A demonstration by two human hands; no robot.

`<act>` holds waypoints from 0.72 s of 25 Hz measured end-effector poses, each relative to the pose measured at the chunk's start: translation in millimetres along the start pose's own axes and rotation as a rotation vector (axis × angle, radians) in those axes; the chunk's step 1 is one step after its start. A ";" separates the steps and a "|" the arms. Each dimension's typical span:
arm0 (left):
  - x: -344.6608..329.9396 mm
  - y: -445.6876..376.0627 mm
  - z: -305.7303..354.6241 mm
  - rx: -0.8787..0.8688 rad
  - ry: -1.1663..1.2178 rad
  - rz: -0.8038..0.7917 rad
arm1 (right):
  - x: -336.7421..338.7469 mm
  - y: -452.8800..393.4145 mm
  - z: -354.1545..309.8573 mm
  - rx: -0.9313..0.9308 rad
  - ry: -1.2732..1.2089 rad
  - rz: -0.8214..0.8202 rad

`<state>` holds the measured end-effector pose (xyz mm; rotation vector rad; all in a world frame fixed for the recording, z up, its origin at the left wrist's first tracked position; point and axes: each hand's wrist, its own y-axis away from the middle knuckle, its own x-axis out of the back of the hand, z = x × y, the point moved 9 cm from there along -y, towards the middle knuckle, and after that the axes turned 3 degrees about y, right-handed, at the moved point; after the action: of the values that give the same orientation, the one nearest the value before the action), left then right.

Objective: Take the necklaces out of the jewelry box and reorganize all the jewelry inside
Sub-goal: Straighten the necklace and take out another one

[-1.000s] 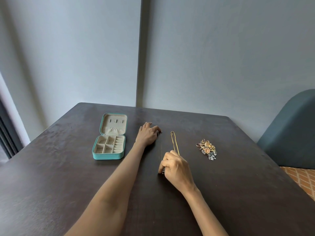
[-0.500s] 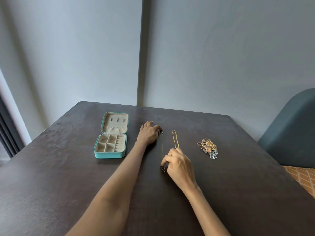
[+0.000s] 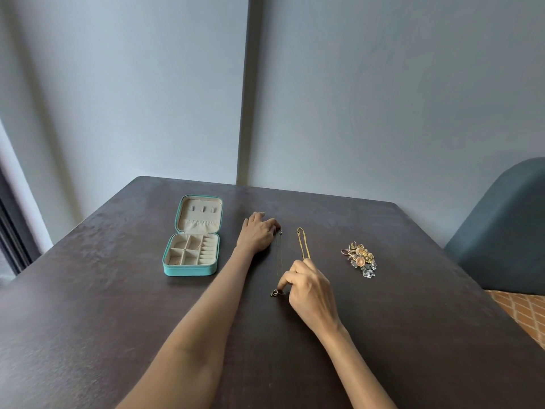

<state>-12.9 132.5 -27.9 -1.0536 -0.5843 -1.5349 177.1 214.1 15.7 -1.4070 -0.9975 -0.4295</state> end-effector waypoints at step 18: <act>0.6 1.2 0.1 -0.005 0.017 0.020 | 0.4 1.8 1.2 -0.008 -0.019 0.004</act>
<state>-11.7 131.9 -27.6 -1.0471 -0.5567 -1.5267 178.3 215.7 14.7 -1.4224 -1.0096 -0.4184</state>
